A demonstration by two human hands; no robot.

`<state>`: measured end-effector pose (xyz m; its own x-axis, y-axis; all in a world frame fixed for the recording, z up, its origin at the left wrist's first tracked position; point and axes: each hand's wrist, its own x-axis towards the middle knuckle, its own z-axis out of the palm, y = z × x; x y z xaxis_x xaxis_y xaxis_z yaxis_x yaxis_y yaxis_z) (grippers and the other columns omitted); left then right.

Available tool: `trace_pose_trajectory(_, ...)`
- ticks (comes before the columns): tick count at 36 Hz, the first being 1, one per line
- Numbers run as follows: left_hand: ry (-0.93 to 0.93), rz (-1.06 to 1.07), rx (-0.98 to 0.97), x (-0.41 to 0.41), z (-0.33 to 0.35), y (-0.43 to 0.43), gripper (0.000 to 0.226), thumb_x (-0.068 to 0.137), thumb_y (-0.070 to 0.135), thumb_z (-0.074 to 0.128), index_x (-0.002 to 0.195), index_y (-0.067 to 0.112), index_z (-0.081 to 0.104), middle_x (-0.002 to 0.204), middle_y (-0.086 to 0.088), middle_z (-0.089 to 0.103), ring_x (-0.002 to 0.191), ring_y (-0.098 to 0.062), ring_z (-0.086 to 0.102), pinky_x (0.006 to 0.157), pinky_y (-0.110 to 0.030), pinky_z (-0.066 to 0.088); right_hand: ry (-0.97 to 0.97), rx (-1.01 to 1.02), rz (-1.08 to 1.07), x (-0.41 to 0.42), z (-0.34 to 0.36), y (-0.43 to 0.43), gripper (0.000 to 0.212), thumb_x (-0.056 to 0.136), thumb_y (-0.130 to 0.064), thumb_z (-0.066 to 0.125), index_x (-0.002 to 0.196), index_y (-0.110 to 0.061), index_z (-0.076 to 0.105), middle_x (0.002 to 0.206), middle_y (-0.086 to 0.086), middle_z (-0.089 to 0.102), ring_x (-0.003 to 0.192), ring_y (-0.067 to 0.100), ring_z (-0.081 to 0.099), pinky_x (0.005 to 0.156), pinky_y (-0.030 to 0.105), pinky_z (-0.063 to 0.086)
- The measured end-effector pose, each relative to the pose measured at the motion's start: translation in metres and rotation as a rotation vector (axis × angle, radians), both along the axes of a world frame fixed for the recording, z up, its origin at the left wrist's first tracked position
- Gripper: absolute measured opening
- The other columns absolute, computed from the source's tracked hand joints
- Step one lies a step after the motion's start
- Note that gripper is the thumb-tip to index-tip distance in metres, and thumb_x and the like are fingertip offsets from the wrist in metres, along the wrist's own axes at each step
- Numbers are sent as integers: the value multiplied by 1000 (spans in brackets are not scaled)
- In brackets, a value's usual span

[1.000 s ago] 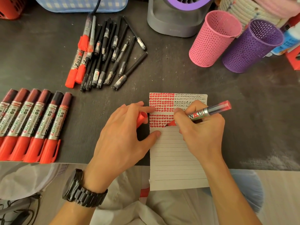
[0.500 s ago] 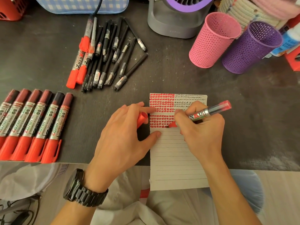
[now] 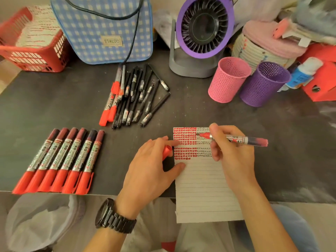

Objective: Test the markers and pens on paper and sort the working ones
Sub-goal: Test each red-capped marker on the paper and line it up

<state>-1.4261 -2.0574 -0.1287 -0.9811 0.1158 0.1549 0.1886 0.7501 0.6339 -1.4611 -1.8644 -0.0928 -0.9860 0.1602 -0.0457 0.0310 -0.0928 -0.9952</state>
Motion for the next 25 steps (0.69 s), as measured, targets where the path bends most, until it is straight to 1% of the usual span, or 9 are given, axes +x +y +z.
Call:
trace_pose_trajectory(2,-2,-5,33,2,0,-1,37,83,59,63,105,58,33,118,27,57,130,18,30,110,-31,40,-19,-60,11,4,7,0,25,82,-45,75,88,-21,76,75,4,68,54,14,55,48,25,44)
trace_pose_trajectory(4,-23,-2,118,4,3,-3,32,85,62,57,112,49,45,111,28,55,130,14,40,101,-25,44,-60,-186,38,11,13,2,24,84,-39,69,95,-20,79,87,7,73,55,16,58,49,25,47)
trace_pose_trajectory(7,-16,63,266,8,10,-6,23,89,61,47,97,40,51,98,21,60,99,-6,58,76,-20,43,-106,-356,116,24,18,5,37,86,-34,57,107,-12,79,99,15,75,57,19,59,50,26,50)
trace_pose_trajectory(10,-33,84,408,21,19,-11,27,94,56,40,92,32,52,78,14,55,74,-7,52,64,-18,36,-143,-431,182,40,21,4,41,82,-35,59,106,-7,78,100,22,74,55,21,58,48,28,50)
trace_pose_trajectory(12,-42,81,489,35,24,-15,27,97,49,39,95,29,56,73,12,51,68,-6,46,63,-15,35,-165,-439,182,50,21,0,41,79,-36,61,102,-7,76,94,26,73,52,21,56,46,27,48)
trace_pose_trajectory(15,-73,100,522,59,25,-23,26,99,46,41,105,31,61,70,13,49,65,-3,43,62,-12,34,-209,-463,149,65,18,-8,28,81,-32,57,94,-10,68,86,30,70,47,22,53,42,28,45)
trace_pose_trajectory(19,-120,138,492,83,22,-36,25,94,50,53,114,44,66,77,20,60,69,-2,52,66,-9,39,-253,-453,155,82,13,-21,21,78,-35,61,81,-18,73,81,30,71,44,21,51,39,26,44)
trace_pose_trajectory(22,-127,165,543,96,18,-42,35,85,54,61,120,47,63,80,15,63,71,-1,54,70,-14,44,-266,-429,172,92,8,-29,21,76,-35,63,74,-19,76,77,28,71,42,20,51,39,26,43)
trace_pose_trajectory(25,-112,208,629,104,15,-43,32,82,48,69,111,38,61,80,10,66,70,-7,56,71,-27,47,-283,-414,190,100,4,-33,21,75,-35,64,72,-17,74,75,28,70,42,21,51,39,26,43)
